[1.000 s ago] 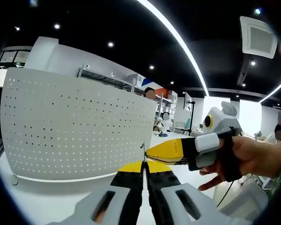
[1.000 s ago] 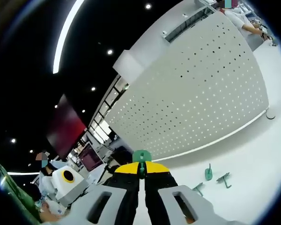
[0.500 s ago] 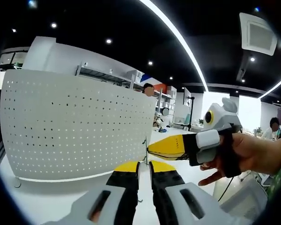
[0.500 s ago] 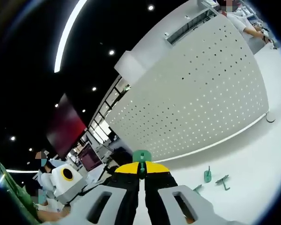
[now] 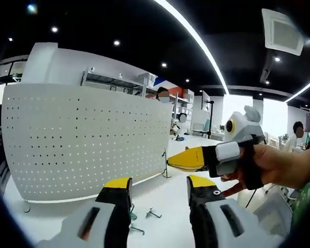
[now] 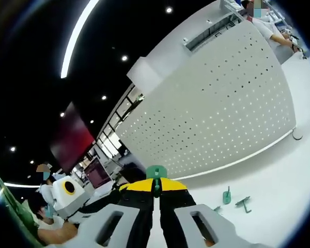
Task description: Insert the hook assembly into the mounting plate slot until the hook locks in place.
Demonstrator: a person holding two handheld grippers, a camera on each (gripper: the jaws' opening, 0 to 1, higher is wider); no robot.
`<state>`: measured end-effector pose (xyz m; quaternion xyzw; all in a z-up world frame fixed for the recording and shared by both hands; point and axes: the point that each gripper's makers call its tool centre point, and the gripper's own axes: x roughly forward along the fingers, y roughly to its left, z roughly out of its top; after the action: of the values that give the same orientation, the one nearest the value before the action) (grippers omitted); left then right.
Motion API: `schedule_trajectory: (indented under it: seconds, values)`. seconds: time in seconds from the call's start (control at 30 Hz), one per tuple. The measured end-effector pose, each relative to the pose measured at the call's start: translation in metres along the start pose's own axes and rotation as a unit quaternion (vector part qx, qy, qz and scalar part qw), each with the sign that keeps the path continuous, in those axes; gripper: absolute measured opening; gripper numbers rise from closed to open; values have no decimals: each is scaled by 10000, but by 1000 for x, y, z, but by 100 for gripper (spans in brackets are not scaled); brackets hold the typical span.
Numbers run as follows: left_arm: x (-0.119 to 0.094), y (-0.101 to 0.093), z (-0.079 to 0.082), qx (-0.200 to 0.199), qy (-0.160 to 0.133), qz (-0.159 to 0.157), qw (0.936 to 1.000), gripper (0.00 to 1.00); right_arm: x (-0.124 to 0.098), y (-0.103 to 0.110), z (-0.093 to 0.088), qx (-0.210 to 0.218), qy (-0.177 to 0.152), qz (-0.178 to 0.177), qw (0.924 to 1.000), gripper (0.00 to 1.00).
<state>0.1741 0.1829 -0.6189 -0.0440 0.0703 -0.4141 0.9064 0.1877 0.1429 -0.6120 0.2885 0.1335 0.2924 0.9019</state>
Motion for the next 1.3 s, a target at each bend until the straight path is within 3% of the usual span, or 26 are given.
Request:
schedule_trajectory:
  seconds: [0.27,0.43,0.53,0.9,1.0,1.23,1.3]
  values:
    - [-6,2,12,-204,-29,-66,9998,81,-2,3,6,-279,-51,-36,9996,1]
    - [-10,1,23,-158,-96,-117,9998,90,-3,2,11,-438,-110,-109,9989,1]
    - [-12,0,31,-358,-235,-205,9989,100,-4,0,14,-468,-157,-142,9987,1]
    - [-18,-1,41,-198,-192,-183,9995,100,-9,-7,32,-873,-372,-418,9946,1]
    - [-18,0,39,-151,-119,-142,9997,100,-11,-12,42,-1292,-458,-650,9884,1]
    - [-19,2,38,-157,-88,-104,9998,99,-12,-19,56,-1840,-498,-959,9770,1]
    - [-20,2,37,-157,-83,-86,9998,99,-13,-24,62,-2149,-532,-1148,9684,1]
